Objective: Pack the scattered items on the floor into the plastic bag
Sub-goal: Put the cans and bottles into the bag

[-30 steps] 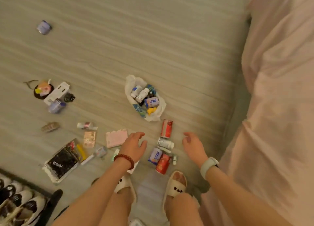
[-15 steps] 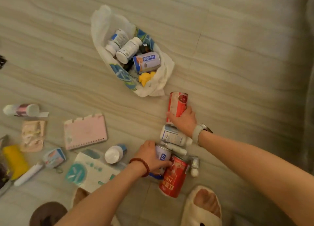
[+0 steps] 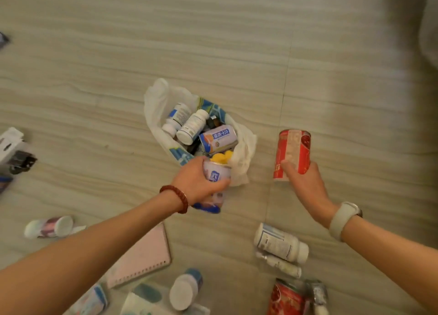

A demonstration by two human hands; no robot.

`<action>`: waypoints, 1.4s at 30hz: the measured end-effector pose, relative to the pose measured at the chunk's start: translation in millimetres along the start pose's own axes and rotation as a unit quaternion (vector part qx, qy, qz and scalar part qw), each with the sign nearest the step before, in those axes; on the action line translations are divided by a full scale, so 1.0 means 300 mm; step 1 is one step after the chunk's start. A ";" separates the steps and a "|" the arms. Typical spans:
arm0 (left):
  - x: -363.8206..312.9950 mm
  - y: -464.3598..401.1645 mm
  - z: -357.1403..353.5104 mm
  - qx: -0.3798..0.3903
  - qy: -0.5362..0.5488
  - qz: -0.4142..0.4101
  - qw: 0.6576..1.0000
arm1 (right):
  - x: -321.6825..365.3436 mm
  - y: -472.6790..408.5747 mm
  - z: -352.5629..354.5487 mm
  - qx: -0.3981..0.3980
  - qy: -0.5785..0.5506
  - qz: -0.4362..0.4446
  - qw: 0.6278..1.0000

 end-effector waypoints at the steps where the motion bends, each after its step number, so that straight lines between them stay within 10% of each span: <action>1: 0.014 -0.054 0.058 -0.053 0.049 0.038 0.997 | 0.051 -0.018 -0.016 0.010 0.000 0.027 1.000; 8: 0.164 -0.266 0.165 -0.227 0.144 0.171 0.948 | 0.273 -0.030 -0.208 0.088 0.037 0.082 0.992; 23: 0.413 -0.143 0.103 -0.291 0.325 0.302 0.848 | 0.331 0.084 -0.395 0.142 0.133 0.131 0.972; 27: 0.423 -0.164 0.010 -0.186 0.450 0.315 0.815 | 0.346 0.121 -0.426 0.165 0.170 0.188 0.953; 42: 0.538 0.009 0.329 -0.328 0.360 0.189 0.852 | 0.509 0.175 -0.707 0.176 0.312 0.373 0.856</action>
Point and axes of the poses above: each hand's wrist, its own y-axis away from the middle knuckle, its own z-axis out of the back of the hand, x = y × z, the point moved 9 cm from there along -y, towards the middle knuckle, and after that the axes turned 3 degrees about -x, right-handed, at the moved point
